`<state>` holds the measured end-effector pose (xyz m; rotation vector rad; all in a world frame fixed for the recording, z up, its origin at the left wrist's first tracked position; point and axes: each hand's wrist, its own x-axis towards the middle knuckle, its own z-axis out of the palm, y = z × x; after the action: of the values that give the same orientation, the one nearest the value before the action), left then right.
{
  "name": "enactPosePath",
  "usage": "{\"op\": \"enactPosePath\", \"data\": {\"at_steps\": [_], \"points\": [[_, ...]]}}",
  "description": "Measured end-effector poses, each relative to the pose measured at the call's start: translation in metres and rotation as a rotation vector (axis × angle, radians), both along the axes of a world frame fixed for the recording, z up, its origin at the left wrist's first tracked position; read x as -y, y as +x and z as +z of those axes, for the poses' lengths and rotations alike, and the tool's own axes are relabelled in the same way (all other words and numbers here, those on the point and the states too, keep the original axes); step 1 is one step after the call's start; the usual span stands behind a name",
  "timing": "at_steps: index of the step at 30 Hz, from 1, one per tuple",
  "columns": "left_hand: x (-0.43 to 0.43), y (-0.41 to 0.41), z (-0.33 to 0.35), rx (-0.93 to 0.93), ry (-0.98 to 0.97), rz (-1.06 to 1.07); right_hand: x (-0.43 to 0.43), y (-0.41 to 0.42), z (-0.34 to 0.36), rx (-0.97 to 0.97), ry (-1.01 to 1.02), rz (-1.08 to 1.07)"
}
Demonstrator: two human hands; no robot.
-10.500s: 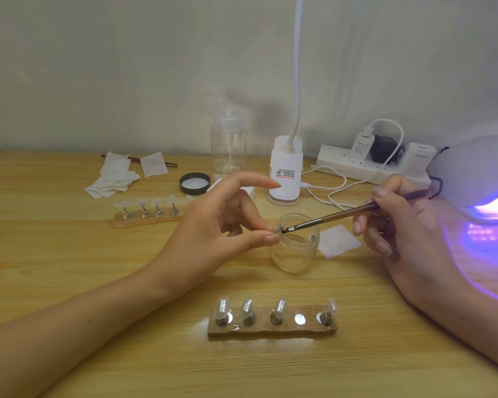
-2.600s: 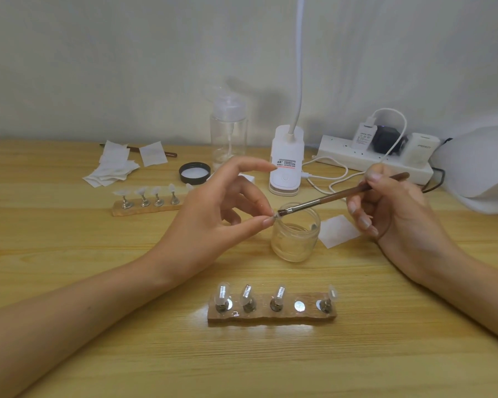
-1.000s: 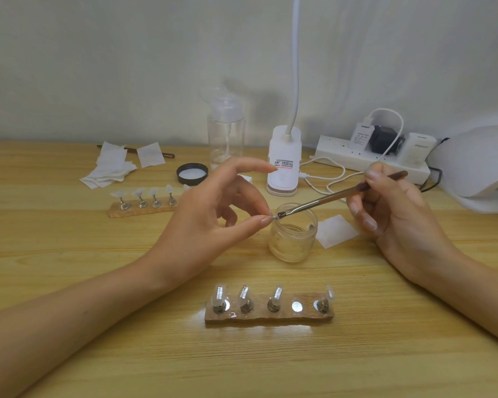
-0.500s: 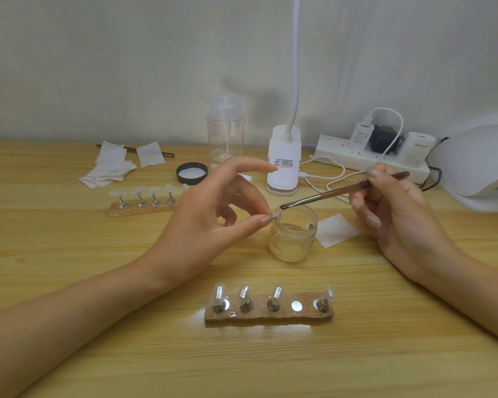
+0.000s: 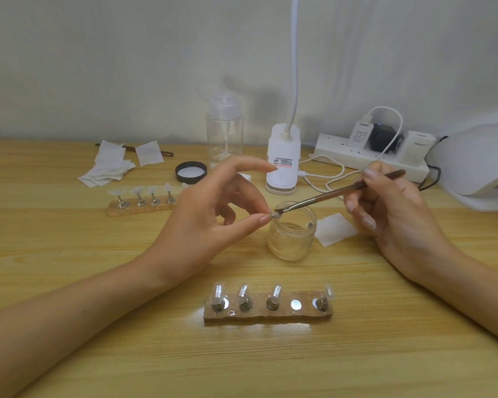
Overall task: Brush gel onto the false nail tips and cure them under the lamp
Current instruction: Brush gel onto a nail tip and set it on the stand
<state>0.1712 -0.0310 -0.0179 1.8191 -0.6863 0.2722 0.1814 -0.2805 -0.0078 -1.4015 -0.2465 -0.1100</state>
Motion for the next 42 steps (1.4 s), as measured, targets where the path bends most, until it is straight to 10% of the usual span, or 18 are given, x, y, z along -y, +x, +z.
{"op": "enactPosePath", "data": {"at_steps": [42], "points": [[0.0005,-0.0008,0.0003,-0.006,-0.004,-0.001,0.0028,0.0010,-0.0024,0.047,0.003,-0.020]]}}
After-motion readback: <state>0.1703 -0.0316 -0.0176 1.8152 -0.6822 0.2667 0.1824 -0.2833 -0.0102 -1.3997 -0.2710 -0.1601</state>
